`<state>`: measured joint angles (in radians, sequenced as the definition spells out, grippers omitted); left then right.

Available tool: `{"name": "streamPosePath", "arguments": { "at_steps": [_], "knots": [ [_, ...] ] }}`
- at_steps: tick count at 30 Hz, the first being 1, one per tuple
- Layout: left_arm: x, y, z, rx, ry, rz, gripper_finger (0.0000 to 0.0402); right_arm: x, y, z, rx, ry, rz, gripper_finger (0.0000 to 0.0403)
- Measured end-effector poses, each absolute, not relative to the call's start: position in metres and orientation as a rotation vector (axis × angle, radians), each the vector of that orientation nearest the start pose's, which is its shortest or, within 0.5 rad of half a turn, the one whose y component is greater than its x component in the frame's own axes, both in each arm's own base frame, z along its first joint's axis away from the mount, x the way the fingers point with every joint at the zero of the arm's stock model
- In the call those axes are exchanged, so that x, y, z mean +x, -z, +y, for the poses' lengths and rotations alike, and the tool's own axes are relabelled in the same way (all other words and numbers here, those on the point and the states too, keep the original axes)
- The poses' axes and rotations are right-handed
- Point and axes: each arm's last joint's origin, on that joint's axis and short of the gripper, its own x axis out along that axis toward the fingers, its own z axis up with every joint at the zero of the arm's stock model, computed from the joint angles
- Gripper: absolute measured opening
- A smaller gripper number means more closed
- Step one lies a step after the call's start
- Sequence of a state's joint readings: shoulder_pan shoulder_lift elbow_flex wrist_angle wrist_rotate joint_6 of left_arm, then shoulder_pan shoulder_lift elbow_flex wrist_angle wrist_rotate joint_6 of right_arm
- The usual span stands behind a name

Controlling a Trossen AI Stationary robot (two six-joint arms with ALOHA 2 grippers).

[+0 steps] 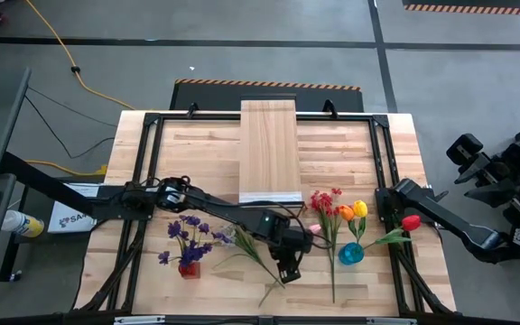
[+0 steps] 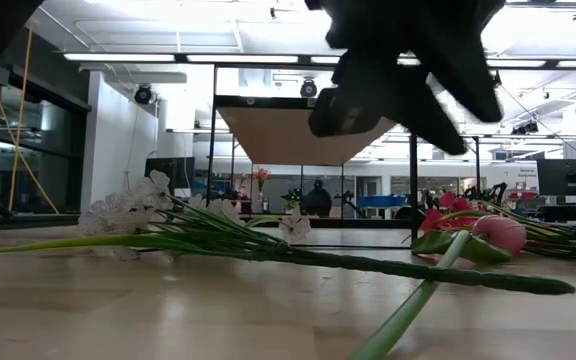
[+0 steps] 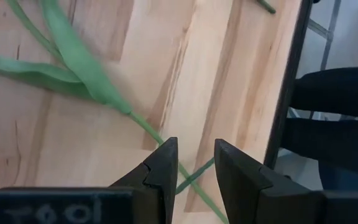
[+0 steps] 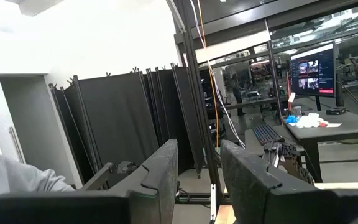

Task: Pick and place flowers into a vace then onto a shelf
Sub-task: Put the pink tulip into the red vase

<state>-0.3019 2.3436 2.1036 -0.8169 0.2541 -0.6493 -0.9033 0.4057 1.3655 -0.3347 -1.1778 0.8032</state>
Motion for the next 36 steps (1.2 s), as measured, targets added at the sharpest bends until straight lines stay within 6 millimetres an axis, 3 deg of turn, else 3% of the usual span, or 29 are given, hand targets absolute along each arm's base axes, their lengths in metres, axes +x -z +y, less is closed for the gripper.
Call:
{"name": "streamPosePath", "arguments": {
  "at_steps": [8, 18, 36],
  "knots": [
    [0.474, -0.193, -0.156, -0.581, 0.079, 1.245, 0.0138, -0.021, -0.489, 0.069, 0.251, -0.364, -0.186, 0.0114],
    [0.471, -0.195, -0.18, -0.514, 0.05, 1.155, 0.0138, -0.021, -0.489, 0.069, 0.25, -0.368, -0.183, 0.0114],
    [0.473, -0.195, -0.173, -0.482, -0.02, 1.125, 0.0138, -0.02, -0.489, 0.069, 0.263, -0.347, -0.197, 0.0114]
  ]
}}
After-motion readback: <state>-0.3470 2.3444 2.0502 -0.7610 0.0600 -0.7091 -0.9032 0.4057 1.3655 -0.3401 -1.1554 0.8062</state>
